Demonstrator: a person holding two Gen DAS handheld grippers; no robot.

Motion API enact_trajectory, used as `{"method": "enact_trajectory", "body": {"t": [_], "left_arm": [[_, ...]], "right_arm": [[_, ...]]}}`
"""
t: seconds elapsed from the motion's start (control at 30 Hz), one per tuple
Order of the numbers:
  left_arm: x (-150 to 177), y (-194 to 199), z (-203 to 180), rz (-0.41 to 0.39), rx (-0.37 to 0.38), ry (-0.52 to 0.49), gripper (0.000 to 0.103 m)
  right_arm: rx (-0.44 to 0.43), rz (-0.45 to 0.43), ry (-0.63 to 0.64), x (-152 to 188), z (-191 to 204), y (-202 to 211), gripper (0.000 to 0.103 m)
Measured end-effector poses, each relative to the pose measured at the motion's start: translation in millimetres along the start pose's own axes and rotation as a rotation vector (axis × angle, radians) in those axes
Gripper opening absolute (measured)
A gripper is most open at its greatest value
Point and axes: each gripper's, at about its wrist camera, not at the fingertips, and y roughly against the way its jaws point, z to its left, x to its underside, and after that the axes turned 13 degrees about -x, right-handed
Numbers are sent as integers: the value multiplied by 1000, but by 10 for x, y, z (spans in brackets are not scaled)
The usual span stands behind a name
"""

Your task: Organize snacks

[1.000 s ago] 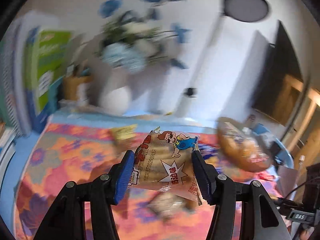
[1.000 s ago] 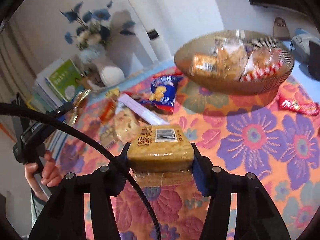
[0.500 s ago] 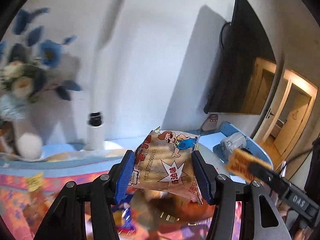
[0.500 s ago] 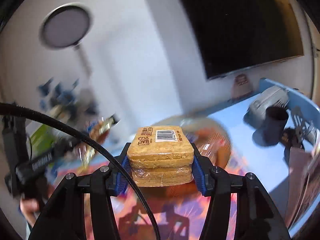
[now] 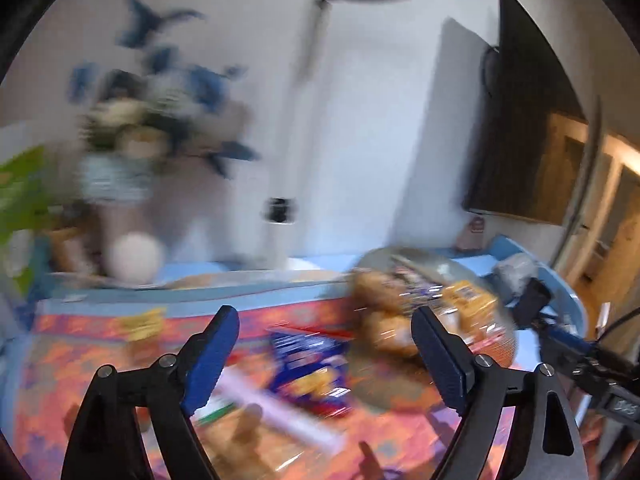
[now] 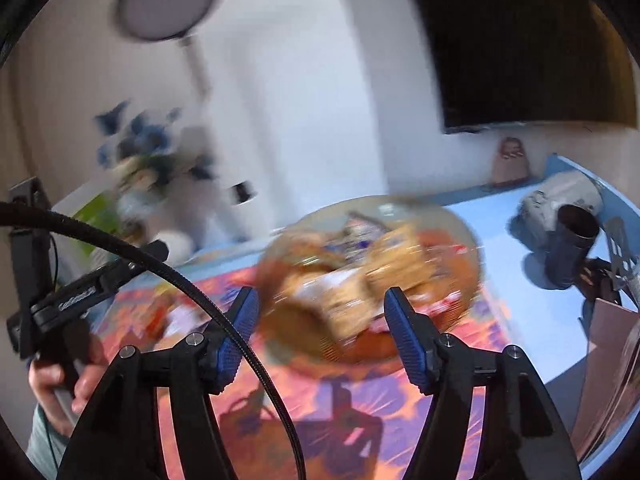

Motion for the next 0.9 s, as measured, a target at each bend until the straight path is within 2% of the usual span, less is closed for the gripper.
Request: {"method": "enact_trajectory", "body": {"t": [0.13,0.17,0.2,0.23,0.3,0.33,0.43,0.53,0.7,0.73,0.77,0.8,0.83,0.9], "left_arm": [[181,492,456,-36,-97,30,91],[240,616,563,-49,-130,32,99],[312,701,651,-63,-164,29,103],[387,772,725,-77,-202,24,103],[592,834,871,-72,-278,3,103],[696,803,926,-46,-306,-4,103],[1060,524,1133,108,-341,3,103],[1308,209,1292,225,-387,53,103],[1431,-116,1402,313,-438,117,103],[1436,-136,1411,315,-445,123,103],[1459,-161,1407,327,-452,118,103],[1466,-185,1408,344,-454,115,103],[1492,-208,1411,367,-453,113,103],[1526,-269,1406,405,-473,105,103]], "right_arm": [[-45,25,33,115,408,-5,68],[-58,35,38,171,512,-29,70],[-67,45,46,235,587,-70,73],[-71,58,56,302,636,-121,80],[-60,104,79,471,748,-292,83],[-45,143,92,577,790,-434,83],[21,241,118,834,805,-840,83],[54,321,76,934,656,-1175,83],[65,428,16,983,408,-1515,83],[69,421,28,973,428,-1517,86],[77,427,42,979,456,-1529,98],[101,452,62,1014,498,-1570,103],[141,487,106,1060,541,-1640,103],[176,482,191,1078,669,-1620,103]]}}
